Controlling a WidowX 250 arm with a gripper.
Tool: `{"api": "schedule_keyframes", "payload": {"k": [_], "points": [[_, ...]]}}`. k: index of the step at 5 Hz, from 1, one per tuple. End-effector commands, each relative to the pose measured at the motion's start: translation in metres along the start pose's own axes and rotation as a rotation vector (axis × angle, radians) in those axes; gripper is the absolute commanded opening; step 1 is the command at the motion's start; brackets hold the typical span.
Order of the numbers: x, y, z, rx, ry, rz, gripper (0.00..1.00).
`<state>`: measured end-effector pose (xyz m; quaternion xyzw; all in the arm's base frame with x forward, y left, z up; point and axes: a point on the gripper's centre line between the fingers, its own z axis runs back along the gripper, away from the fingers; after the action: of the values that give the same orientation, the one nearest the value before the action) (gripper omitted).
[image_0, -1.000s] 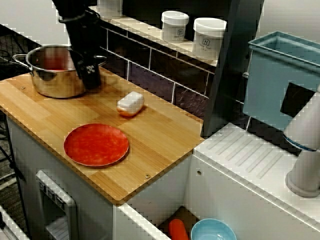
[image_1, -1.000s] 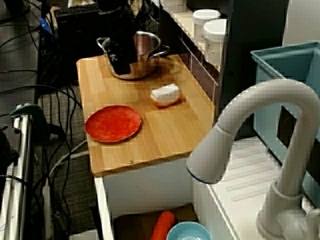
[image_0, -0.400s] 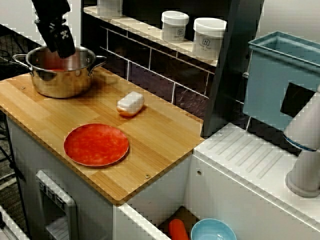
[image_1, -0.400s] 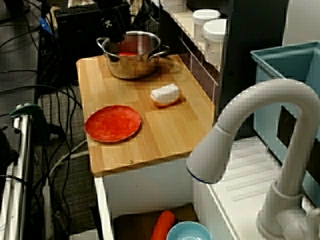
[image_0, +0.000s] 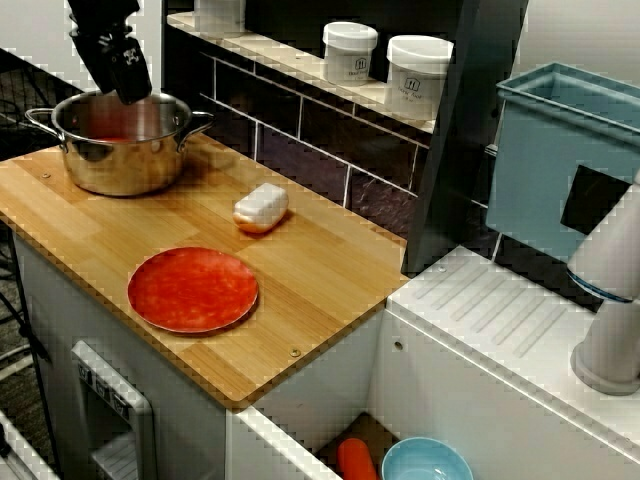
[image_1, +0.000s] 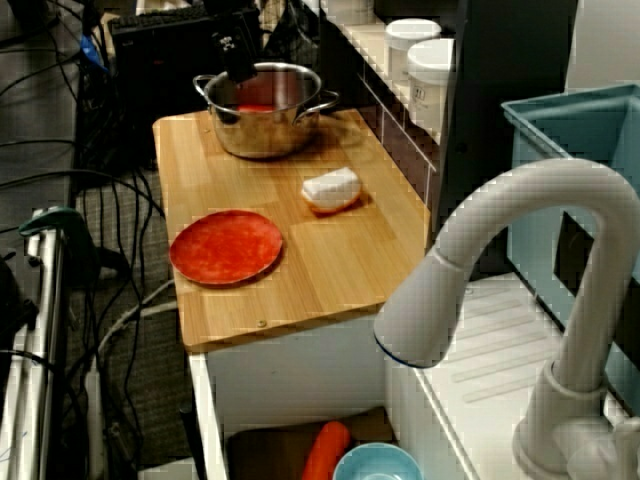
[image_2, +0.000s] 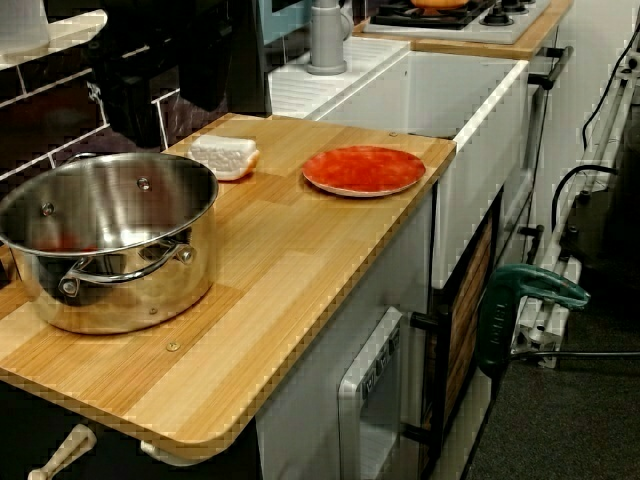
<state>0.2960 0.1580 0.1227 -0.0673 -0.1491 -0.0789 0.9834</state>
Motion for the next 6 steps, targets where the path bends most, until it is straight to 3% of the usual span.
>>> {"api": "schedule_keyframes", "payload": {"k": [1, 6], "points": [[-0.006, 0.002, 0.0, 0.048, -0.032, 0.005, 1.0], [-0.024, 0.018, -0.017, 0.074, -0.01, 0.064, 1.0]]}}
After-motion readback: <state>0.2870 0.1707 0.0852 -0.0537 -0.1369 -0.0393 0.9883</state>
